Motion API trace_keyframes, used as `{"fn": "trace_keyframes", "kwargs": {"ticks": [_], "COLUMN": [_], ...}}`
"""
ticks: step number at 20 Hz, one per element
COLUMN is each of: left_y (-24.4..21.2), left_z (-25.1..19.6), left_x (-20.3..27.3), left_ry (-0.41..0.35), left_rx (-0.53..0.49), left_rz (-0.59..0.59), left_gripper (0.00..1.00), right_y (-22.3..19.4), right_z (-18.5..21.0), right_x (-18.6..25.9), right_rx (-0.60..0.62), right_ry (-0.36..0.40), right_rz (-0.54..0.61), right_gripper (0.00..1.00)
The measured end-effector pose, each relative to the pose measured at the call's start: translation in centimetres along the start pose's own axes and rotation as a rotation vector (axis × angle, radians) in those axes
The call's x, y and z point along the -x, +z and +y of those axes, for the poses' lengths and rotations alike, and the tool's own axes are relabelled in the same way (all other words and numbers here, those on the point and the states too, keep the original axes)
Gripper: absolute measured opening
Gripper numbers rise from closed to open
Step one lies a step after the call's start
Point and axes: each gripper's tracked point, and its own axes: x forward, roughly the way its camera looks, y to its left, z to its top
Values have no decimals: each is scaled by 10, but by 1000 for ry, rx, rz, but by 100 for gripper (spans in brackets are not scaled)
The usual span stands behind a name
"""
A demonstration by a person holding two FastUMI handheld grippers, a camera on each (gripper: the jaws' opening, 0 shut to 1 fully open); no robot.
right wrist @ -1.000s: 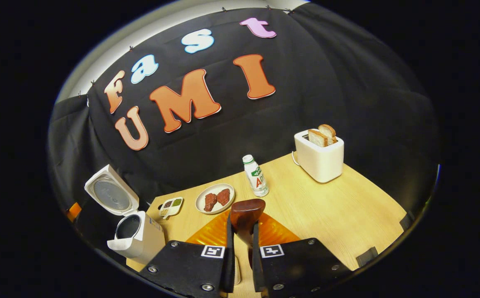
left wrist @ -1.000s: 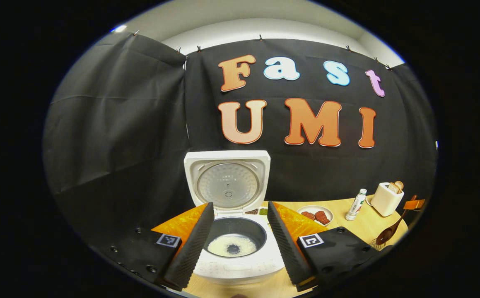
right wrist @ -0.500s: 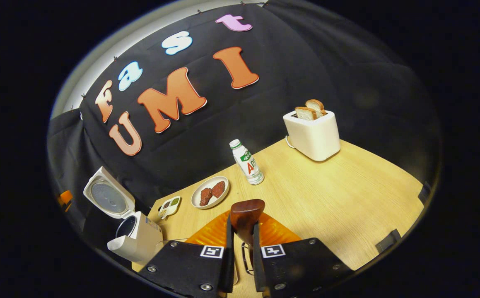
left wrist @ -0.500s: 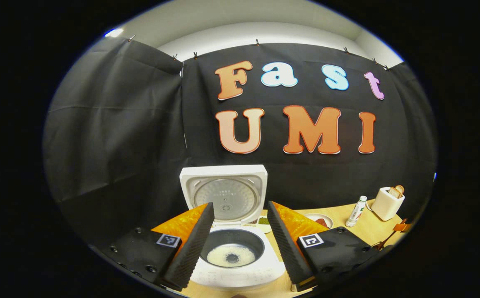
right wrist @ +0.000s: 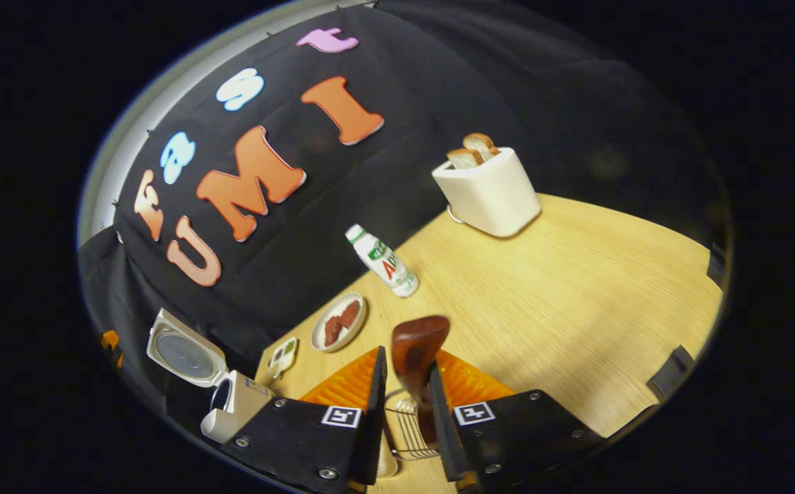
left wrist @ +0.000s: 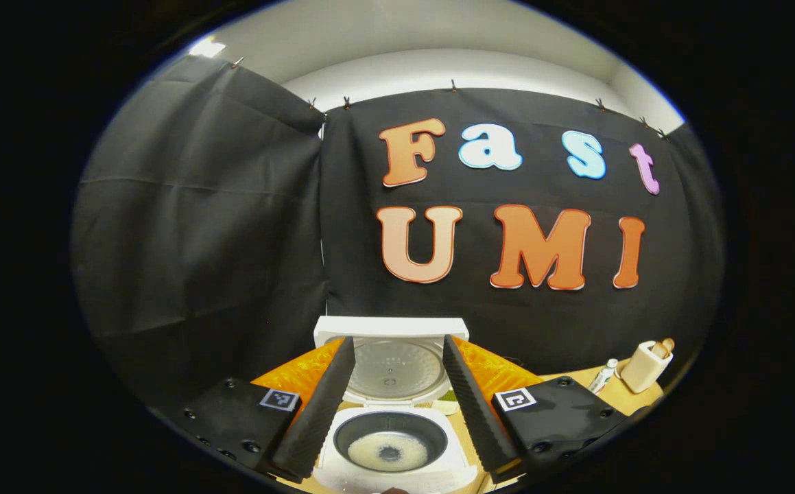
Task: Close the left gripper, press the button to open the rice cooker; take a wooden spoon from the chopstick holder with the right hand, scoop a spoonful of rice and pour it into the rice cooker, then put the wooden spoon back into the chopstick holder.
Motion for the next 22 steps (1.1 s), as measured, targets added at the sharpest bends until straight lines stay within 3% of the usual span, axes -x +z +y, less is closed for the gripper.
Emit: {"fn": "trace_keyframes", "kwargs": {"ticks": [2,5,7,15,18,22], "left_y": [22,41,44,31,3,-52], "left_z": [6,14,24,14,9,4], "left_x": [-22,-63,-89,-175,-204,-219], "left_ry": [3,13,46,32,26,16], "left_rx": [23,60,78,24,-8,28], "left_rz": [-18,-11,14,77,151,310], "left_gripper": [88,88,89,89,89,89], "right_y": [13,36,56,124,144,163], "right_z": [-3,-12,-15,-9,1,2], "right_x": [9,28,46,126,159,194], "right_rx": [12,48,66,166,207,255], "right_ry": [-21,-60,-83,-143,-161,-195], "right_rz": [-2,-47,-84,-263,-340,-416], "right_gripper": [43,72,81,85,85,85]}}
